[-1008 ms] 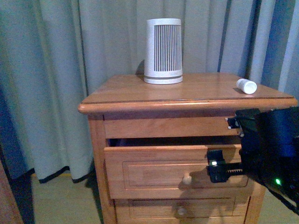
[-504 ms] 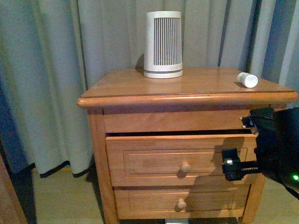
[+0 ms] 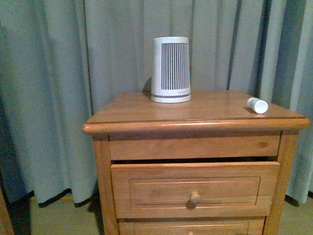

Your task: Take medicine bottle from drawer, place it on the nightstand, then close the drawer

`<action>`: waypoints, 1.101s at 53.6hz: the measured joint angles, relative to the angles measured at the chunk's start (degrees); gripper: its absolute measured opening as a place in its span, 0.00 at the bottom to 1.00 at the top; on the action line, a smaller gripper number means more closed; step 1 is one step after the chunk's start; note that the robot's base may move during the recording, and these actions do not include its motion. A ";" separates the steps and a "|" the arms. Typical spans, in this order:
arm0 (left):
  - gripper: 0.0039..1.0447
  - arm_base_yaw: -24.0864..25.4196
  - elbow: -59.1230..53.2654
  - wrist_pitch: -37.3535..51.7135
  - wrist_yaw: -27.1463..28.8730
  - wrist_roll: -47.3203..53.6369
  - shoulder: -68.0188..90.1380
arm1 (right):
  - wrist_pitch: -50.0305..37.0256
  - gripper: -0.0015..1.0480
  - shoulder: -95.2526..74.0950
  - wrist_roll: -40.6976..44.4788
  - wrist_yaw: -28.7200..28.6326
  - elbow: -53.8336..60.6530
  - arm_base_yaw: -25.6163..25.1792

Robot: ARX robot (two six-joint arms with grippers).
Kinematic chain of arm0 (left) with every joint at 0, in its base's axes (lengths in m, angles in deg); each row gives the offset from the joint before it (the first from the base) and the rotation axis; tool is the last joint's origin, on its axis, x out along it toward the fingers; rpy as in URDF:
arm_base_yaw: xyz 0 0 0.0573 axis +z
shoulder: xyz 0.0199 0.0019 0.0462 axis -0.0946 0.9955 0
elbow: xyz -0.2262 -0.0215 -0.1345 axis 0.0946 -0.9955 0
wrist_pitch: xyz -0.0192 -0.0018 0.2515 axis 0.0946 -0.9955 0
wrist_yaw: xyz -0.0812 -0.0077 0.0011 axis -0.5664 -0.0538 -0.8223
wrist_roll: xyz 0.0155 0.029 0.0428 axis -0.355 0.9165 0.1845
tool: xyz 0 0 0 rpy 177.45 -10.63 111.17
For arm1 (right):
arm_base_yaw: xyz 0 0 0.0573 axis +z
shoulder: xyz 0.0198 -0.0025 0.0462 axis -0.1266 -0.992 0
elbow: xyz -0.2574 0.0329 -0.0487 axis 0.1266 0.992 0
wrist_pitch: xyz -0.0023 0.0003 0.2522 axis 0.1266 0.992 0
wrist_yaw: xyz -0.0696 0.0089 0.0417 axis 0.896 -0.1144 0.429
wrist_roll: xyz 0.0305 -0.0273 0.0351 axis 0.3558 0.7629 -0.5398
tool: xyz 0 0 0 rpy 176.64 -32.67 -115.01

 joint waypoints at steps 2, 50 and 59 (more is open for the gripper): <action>0.94 0.00 0.00 0.00 0.00 0.00 0.00 | 1.97 0.93 4.87 0.31 0.02 1.03 -0.28; 0.94 0.00 0.00 0.00 0.00 0.00 0.00 | 22.16 0.60 51.95 0.83 -15.69 18.71 3.17; 0.94 0.00 0.00 0.00 0.04 -0.02 0.00 | 22.12 0.28 54.45 0.76 -16.92 21.00 0.31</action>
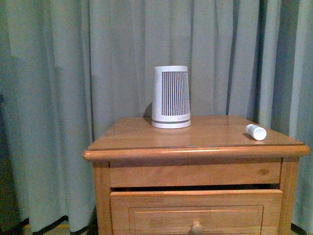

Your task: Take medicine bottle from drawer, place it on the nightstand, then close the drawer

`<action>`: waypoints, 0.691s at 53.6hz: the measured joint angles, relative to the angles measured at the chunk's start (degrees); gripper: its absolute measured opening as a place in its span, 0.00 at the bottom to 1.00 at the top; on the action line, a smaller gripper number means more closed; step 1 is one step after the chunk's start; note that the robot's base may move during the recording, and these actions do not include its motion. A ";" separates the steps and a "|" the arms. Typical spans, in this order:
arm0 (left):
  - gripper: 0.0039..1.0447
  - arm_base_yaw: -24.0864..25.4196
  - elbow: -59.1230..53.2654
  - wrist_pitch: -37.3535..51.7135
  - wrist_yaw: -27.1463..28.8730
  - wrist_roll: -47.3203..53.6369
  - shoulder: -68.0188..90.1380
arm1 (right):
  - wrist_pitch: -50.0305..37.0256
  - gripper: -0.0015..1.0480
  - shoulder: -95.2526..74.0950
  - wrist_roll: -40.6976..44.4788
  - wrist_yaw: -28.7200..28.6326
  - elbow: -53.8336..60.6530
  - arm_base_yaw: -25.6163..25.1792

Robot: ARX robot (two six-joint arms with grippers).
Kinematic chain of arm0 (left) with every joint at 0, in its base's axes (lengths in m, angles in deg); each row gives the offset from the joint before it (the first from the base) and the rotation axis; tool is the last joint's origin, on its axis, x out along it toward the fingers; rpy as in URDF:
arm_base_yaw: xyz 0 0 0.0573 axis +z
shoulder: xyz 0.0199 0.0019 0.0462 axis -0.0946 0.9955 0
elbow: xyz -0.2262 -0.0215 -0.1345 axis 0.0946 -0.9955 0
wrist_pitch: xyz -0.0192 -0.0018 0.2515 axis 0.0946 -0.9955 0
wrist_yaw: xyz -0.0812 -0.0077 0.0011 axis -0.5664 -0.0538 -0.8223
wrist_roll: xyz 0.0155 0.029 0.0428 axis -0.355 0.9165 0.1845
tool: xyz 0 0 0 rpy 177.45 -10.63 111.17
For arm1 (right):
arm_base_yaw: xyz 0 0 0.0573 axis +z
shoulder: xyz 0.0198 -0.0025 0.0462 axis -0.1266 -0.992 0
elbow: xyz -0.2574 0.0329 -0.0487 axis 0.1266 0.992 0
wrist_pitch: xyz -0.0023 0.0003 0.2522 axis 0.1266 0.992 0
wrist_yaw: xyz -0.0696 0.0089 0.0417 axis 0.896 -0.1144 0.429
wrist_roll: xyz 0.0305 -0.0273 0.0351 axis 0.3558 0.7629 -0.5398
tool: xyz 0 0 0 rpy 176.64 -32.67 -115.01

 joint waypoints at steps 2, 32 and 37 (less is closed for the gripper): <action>0.94 0.00 0.00 0.00 -0.04 0.02 0.00 | 0.04 0.23 0.00 0.00 0.02 0.00 -0.04; 0.94 0.00 0.00 0.00 -0.04 0.00 0.00 | 0.02 0.31 0.26 -0.02 0.02 0.00 -0.15; 0.94 0.00 0.00 0.00 -0.04 0.00 0.00 | 0.02 0.46 0.26 -0.02 0.02 0.00 -0.15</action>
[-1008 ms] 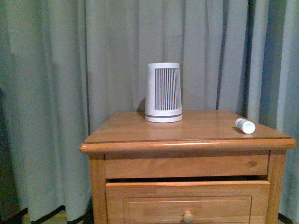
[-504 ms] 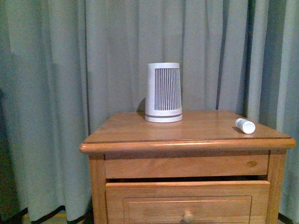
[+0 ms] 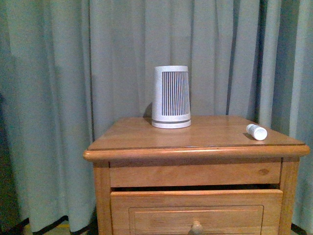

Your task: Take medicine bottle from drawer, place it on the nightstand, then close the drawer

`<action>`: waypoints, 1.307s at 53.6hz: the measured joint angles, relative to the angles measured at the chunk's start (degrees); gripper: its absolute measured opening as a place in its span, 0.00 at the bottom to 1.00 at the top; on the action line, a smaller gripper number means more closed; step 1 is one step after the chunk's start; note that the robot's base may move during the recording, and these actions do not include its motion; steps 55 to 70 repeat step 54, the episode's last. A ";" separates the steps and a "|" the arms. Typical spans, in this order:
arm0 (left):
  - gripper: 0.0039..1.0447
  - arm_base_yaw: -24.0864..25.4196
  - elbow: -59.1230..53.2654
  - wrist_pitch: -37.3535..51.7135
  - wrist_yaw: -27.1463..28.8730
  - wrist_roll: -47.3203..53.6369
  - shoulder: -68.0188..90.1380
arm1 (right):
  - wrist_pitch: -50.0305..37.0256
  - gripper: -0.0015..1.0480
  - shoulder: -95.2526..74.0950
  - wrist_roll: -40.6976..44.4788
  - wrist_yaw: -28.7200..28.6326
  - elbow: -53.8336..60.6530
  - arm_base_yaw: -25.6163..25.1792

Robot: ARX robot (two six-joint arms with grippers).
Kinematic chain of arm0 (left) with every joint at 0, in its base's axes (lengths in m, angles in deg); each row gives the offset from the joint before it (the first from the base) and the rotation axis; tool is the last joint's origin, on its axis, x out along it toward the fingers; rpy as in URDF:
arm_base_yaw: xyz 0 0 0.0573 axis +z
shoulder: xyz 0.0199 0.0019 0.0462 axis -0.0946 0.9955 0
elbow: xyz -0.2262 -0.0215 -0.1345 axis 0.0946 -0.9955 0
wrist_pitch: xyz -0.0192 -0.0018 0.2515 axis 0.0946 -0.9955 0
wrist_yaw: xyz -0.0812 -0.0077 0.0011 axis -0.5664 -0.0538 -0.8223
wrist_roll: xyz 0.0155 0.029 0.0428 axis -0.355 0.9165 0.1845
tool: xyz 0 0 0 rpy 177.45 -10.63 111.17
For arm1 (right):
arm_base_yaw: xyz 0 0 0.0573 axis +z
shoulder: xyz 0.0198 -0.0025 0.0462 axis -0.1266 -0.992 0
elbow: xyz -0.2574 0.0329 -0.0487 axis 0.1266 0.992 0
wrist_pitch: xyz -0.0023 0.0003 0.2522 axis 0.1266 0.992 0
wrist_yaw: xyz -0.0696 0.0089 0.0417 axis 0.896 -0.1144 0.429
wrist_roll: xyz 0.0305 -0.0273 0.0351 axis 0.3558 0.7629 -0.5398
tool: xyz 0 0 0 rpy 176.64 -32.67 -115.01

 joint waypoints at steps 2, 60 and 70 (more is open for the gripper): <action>0.94 0.00 0.00 0.00 0.00 0.00 0.00 | 0.00 0.52 0.00 0.00 0.00 0.00 0.00; 0.94 0.00 0.00 0.00 0.00 0.02 0.00 | 0.00 0.93 0.00 0.00 0.00 0.00 0.00; 0.94 0.00 0.00 0.00 0.00 0.02 0.00 | 0.00 0.93 0.00 0.00 0.00 0.00 0.00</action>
